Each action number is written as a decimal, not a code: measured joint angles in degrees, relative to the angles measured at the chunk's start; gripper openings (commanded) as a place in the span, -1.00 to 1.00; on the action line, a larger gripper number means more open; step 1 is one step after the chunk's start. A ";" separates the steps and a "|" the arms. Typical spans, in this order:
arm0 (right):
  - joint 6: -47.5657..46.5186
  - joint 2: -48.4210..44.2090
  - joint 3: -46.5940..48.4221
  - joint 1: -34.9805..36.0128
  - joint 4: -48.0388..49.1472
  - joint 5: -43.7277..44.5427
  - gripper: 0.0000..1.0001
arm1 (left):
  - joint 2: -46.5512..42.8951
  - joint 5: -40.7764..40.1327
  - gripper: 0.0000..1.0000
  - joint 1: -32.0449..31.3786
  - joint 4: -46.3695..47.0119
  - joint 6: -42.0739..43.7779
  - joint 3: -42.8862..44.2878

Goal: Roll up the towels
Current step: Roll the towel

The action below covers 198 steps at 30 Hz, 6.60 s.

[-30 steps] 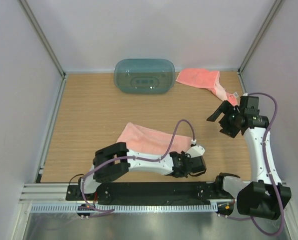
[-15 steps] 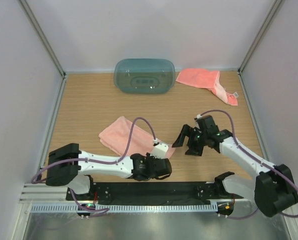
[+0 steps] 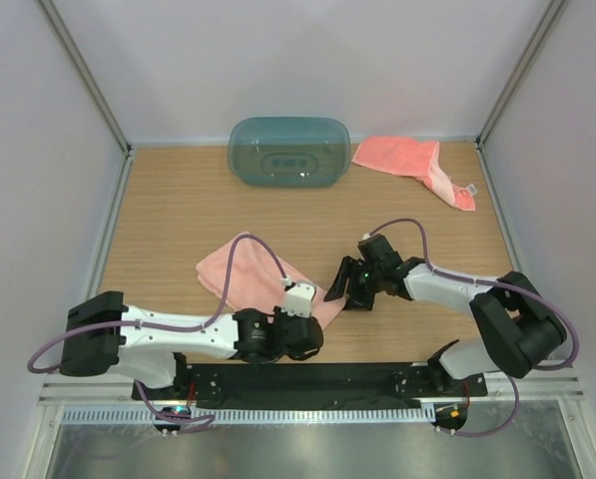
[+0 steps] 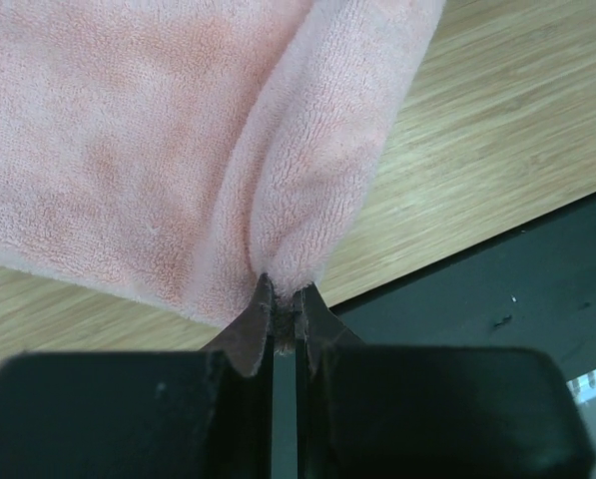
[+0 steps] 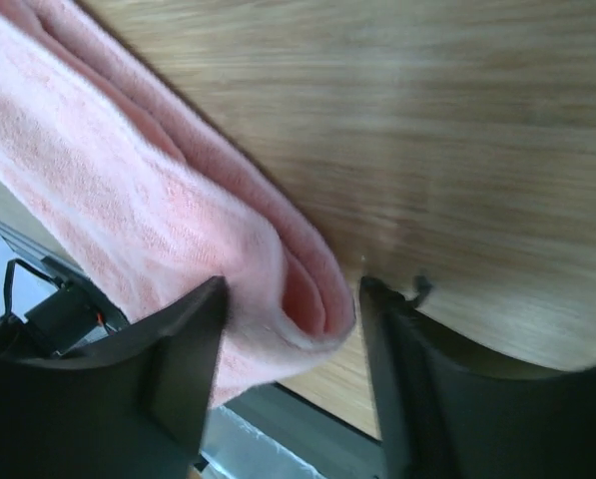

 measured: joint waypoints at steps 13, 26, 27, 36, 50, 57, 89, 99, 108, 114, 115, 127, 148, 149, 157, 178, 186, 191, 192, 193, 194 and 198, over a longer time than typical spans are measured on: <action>-0.96 2.91 2.54 0.35 -0.72 1.36 -0.98 | -5.90 -0.70 -0.99 -1.14 3.13 -3.21 -5.90; -5.38 -5.60 4.07 -0.35 -11.65 5.88 -0.77 | -8.02 -1.05 -0.99 -1.88 6.73 -4.48 -6.64; -5.81 -6.14 4.07 -0.74 -12.63 6.12 -0.47 | -8.02 -1.05 -0.99 -1.88 7.10 -4.48 -6.49; -10.58 -9.53 5.97 -4.76 -23.52 15.15 0.89 | -7.21 0.90 -1.00 -2.05 7.58 -4.92 -6.01; -13.00 -21.00 16.37 -6.56 -37.94 25.18 0.97 | -16.81 1.25 -0.99 -1.75 6.19 -14.36 -6.32; -13.05 -20.98 16.37 -6.56 -38.99 23.82 0.97 | -27.74 2.08 -0.99 4.26 4.66 -22.12 -12.11; -7.96 -11.32 -7.10 11.30 10.32 6.27 0.99 | -12.79 12.83 0.16 21.24 4.13 -19.74 -17.70; -7.72 2.40 -7.28 13.62 31.47 8.57 -0.01 | -9.88 15.98 0.23 22.84 9.29 -13.49 -16.98; -6.32 5.49 -5.20 14.27 28.96 10.01 -0.53 | -8.41 15.74 0.53 21.75 4.85 -5.01 -12.04; -7.45 5.51 -0.02 14.47 19.63 10.99 -0.55 | -7.34 4.57 0.53 12.83 -8.26 -2.58 0.61; -7.74 5.51 0.63 14.47 18.58 11.06 -0.56 | -6.93 2.27 0.52 11.02 -10.40 -2.38 3.19; -9.94 6.88 8.94 14.47 5.33 10.14 -0.56 | 5.95 -11.17 0.54 -3.96 -13.62 12.94 13.14; -11.06 6.86 11.47 13.55 -1.88 6.01 -0.56 | 18.18 -8.55 0.51 -4.07 0.35 17.00 7.21; -11.19 6.86 11.50 13.05 -2.19 5.51 -0.56 | 18.18 -8.57 0.45 -4.07 0.66 16.92 7.10; -12.94 6.75 11.43 7.17 -5.99 -0.22 -0.54 | 20.46 -10.29 -0.63 -2.16 2.71 17.33 7.93; -18.82 -8.41 25.57 -3.80 -32.59 23.93 0.90 | 2.99 26.53 -0.81 13.11 11.91 13.14 2.32; -19.02 -12.81 25.33 -3.93 -34.36 20.98 0.90 | -7.32 37.42 -0.86 26.69 21.53 1.51 -11.04; -19.37 -15.58 20.44 -3.93 -31.23 12.02 0.90 | -9.27 45.03 -0.89 34.88 32.11 -7.34 -21.18; -19.43 -16.02 19.54 -3.91 -30.16 10.23 0.90 | -9.53 46.42 -0.89 36.54 35.32 -9.09 -23.69; -19.47 -16.37 18.75 -3.91 -29.07 8.52 0.90 | -9.77 47.82 -0.89 37.97 38.34 -10.80 -25.94; -19.45 -16.70 17.90 -3.91 -27.89 6.78 0.90 | -9.97 48.78 -0.89 38.91 40.74 -12.13 -27.56; -18.49 -18.58 12.74 -3.91 -19.87 -0.59 0.93 | -10.58 51.82 -0.90 42.18 49.57 -16.13 -32.70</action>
